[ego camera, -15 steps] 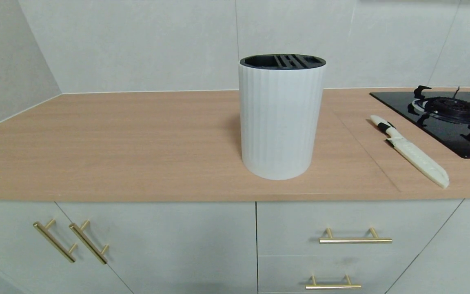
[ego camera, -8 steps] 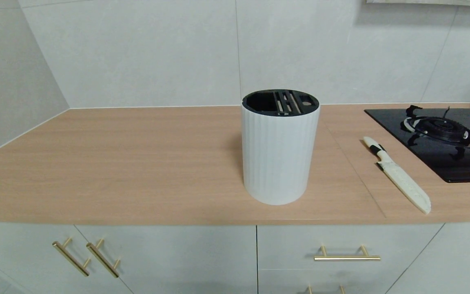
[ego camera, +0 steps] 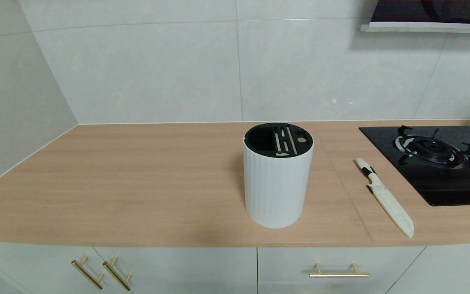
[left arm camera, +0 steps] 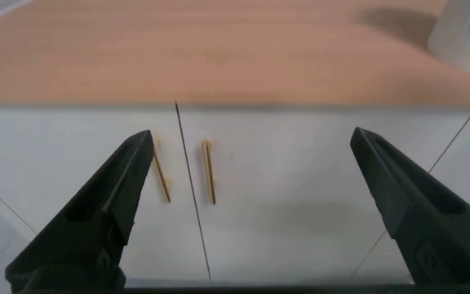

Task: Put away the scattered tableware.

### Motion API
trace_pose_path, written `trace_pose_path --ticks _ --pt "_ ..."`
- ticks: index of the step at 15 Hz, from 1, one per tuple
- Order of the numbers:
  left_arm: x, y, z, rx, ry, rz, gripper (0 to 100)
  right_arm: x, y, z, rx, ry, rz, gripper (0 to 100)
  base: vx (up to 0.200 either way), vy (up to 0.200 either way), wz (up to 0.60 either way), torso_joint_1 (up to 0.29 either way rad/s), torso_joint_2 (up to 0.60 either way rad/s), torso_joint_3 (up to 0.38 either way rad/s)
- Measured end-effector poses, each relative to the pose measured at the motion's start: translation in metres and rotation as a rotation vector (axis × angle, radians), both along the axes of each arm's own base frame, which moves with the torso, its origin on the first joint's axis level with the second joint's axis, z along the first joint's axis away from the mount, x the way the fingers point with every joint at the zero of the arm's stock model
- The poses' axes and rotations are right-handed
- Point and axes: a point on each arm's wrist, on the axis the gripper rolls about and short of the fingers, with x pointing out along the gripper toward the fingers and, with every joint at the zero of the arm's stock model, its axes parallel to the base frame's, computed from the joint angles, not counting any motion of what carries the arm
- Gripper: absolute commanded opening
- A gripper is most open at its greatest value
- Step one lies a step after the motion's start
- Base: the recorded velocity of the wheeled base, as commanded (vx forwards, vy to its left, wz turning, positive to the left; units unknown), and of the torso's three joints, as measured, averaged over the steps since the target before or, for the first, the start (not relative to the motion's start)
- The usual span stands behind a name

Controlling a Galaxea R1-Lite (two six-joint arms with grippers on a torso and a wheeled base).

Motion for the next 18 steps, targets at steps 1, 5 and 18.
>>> trace_pose_path --ticks 1,5,18 --pt "0.0000 0.0000 0.0000 0.000 0.000 0.000 100 0.0000 0.0000 0.0000 0.000 0.000 0.000 100 0.000 0.000 0.00 0.256 -0.55 -0.300" --pt "0.0000 0.0000 0.0000 0.000 0.000 0.000 100 0.0000 0.0000 0.0000 0.000 0.000 0.000 100 0.000 0.000 0.00 0.271 -0.58 -0.309" --pt "0.0000 0.0000 0.0000 0.000 0.000 0.000 100 0.0000 0.0000 0.0000 0.000 0.000 0.000 100 0.000 0.000 0.00 0.154 -0.32 -0.165"
